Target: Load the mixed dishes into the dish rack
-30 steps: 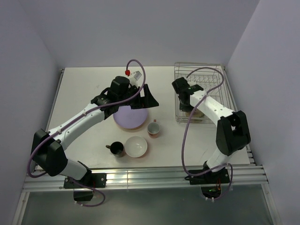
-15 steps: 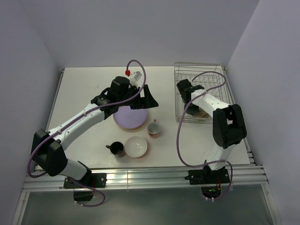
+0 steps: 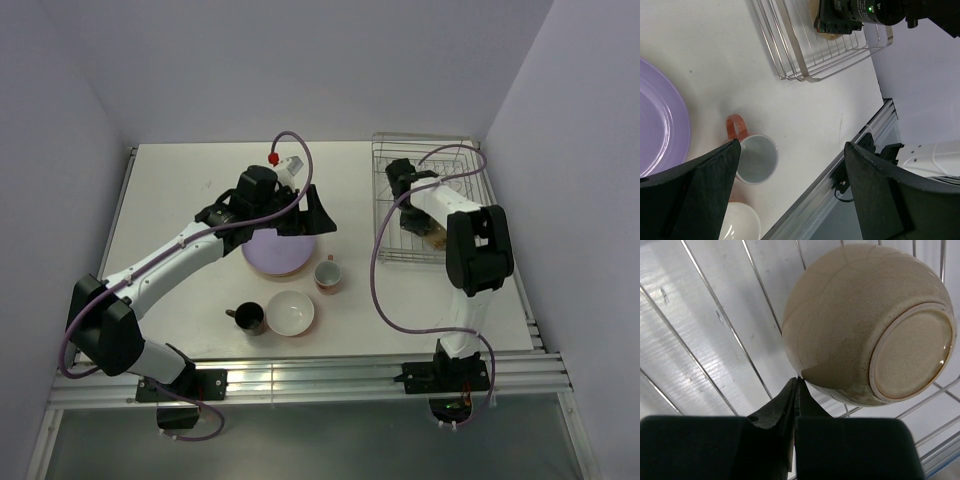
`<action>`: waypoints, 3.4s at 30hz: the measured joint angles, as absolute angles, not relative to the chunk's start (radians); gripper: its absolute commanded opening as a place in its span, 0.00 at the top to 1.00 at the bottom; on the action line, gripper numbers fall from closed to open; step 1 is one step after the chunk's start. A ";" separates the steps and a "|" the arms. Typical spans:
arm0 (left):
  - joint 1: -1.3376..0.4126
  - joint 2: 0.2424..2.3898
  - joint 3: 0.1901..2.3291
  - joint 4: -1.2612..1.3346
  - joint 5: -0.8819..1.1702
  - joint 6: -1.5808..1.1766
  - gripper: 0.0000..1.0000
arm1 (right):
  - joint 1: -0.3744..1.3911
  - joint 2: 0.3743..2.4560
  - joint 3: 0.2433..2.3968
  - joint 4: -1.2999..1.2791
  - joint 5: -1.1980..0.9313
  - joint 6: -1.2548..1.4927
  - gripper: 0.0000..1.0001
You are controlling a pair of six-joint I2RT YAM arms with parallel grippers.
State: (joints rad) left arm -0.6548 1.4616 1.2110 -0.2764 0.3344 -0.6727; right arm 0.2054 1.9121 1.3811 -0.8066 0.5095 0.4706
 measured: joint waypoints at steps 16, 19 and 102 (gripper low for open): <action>-0.655 1.401 1.199 -0.333 0.303 -0.670 0.09 | 0.196 1.907 1.404 -0.765 0.553 0.451 1.00; -0.655 1.372 1.195 -0.344 0.287 -0.673 0.09 | 0.241 1.859 1.377 -0.744 0.505 0.440 1.00; -0.665 1.119 0.936 -0.426 0.096 -0.791 0.12 | 0.480 1.011 0.854 -0.497 0.059 0.486 0.60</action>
